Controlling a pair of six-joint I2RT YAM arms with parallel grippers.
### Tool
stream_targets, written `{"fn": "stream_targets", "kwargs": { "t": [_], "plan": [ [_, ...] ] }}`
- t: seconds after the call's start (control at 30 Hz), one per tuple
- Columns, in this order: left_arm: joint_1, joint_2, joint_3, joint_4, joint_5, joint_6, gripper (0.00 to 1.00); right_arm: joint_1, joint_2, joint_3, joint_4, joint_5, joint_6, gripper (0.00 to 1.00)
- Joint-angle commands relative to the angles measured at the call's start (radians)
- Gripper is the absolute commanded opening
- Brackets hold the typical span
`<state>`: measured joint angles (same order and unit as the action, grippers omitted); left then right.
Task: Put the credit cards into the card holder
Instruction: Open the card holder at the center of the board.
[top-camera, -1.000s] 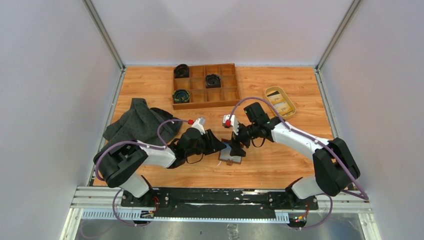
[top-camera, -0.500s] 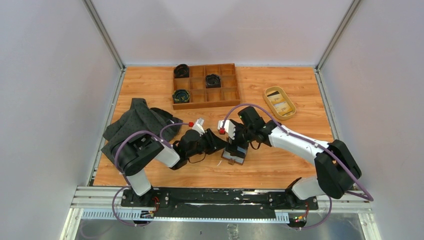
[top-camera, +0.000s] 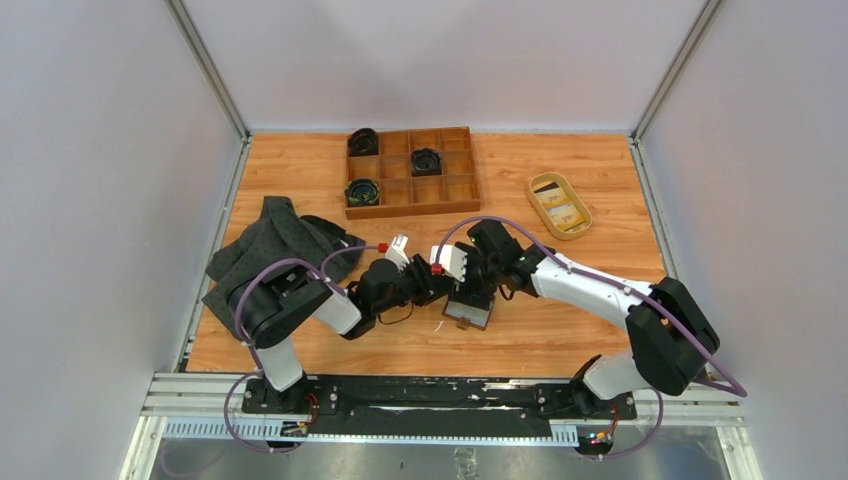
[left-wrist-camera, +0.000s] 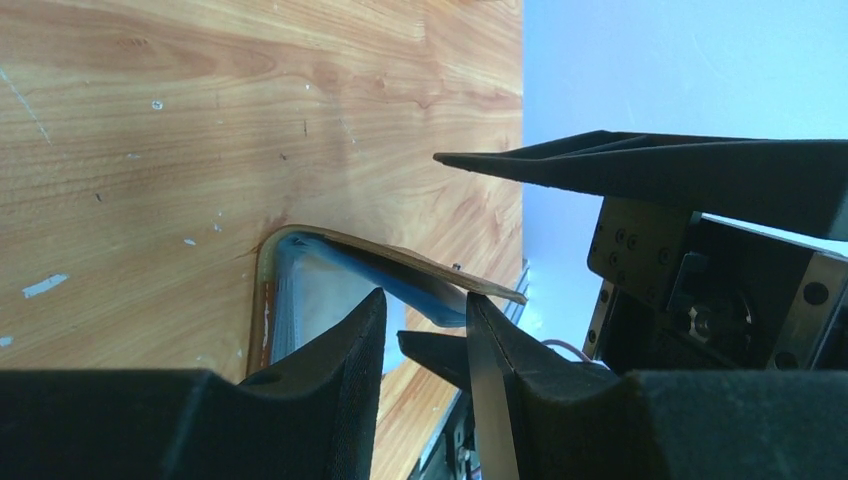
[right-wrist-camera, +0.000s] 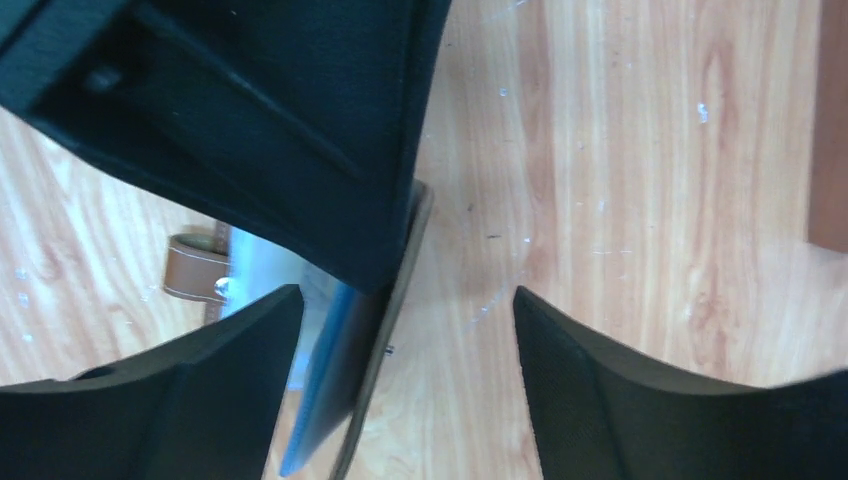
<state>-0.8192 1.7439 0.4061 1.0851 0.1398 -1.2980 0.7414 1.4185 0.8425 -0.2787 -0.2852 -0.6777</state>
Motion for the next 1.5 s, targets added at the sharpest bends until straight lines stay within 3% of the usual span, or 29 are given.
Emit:
{"fn": "stream_targets", "kwargs": {
  "t": [0.0, 0.23, 0.33, 0.63, 0.93, 1.07, 1.3, 1.47],
  "plan": [
    [0.008, 0.019, 0.009, 0.05, 0.005, 0.003, 0.37, 0.013, 0.004, 0.003, 0.009, 0.074, -0.007, 0.73],
    [0.043, -0.134, -0.062, -0.054, -0.046, 0.115, 0.38, -0.006, -0.003, 0.01, -0.008, 0.044, 0.0, 0.14],
    [0.049, -0.27, -0.093, -0.157, -0.081, 0.226, 0.39, -0.034, -0.034, 0.027, -0.033, -0.029, 0.026, 0.01],
    [0.051, -0.755, -0.202, -0.41, -0.126, 0.567, 0.48, -0.098, -0.263, 0.025, -0.088, -0.303, -0.001, 0.0],
    [0.051, -1.097, -0.295, -0.451, -0.086, 0.791, 0.82, -0.102, -0.32, 0.04, -0.195, -0.431, -0.119, 0.0],
    [0.051, -1.143, -0.304, -0.45, -0.001, 0.819, 0.92, -0.121, -0.285, 0.078, -0.328, -0.527, -0.238, 0.01],
    [0.048, -1.061, -0.27, -0.449, 0.161, 0.847, 0.89, -0.144, -0.196, 0.123, -0.46, -0.597, -0.335, 0.06],
    [0.012, -1.007, -0.272, -0.45, 0.151, 0.892, 0.88, -0.159, -0.167, 0.132, -0.478, -0.601, -0.343, 0.03]
  ]
}}
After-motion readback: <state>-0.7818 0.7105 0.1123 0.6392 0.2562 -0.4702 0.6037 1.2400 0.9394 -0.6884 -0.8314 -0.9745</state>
